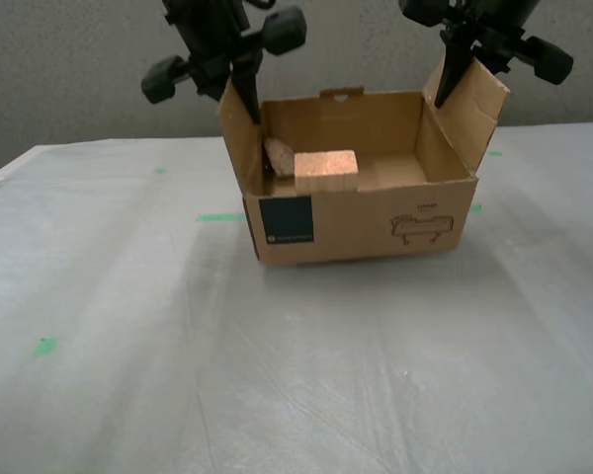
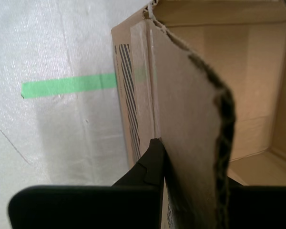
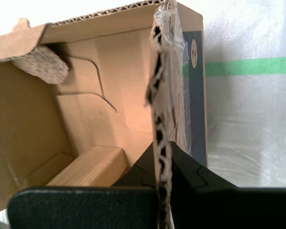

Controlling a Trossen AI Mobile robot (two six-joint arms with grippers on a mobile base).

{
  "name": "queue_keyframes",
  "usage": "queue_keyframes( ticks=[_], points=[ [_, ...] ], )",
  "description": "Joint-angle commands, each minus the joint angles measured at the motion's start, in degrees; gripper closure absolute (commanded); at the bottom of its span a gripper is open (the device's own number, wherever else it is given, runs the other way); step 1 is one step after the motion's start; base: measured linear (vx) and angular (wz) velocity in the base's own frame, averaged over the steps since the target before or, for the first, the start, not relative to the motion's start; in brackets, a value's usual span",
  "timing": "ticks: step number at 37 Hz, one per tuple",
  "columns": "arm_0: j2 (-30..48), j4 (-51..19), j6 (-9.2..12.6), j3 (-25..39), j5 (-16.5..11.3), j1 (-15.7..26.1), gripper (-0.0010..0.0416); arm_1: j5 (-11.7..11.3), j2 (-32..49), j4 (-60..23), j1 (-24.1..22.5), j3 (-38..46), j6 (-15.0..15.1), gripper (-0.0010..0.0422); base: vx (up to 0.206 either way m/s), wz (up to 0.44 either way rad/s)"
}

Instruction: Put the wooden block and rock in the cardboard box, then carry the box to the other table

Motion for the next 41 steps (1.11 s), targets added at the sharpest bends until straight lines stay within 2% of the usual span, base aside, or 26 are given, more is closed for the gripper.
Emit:
queue_keyframes(
  ticks=[1, 13, 38, 41],
  points=[
    [-0.02, 2.03, 0.39, 0.15, -0.22, 0.04, 0.0407, 0.96, 1.33, 0.76, -0.07, 0.09, 1.64, 0.0413, 0.0, 0.0],
    [3.72, 2.86, 0.39, 0.02, -0.17, -0.33, 0.0407, 0.7, 2.43, 3.5, 0.04, 0.2, 0.96, 0.0413, 0.0, 0.0],
    [3.41, 4.94, 0.37, 0.07, -0.07, -0.33, 0.0404, 0.61, 2.34, 5.62, 0.28, 0.04, -0.04, 0.0412, 0.0, 0.0],
    [3.41, 4.94, 0.87, 0.07, -0.04, -0.33, 0.0401, 0.61, 2.34, 5.62, 0.28, 0.04, -0.13, 0.041, 0.0, 0.0]
  ],
)
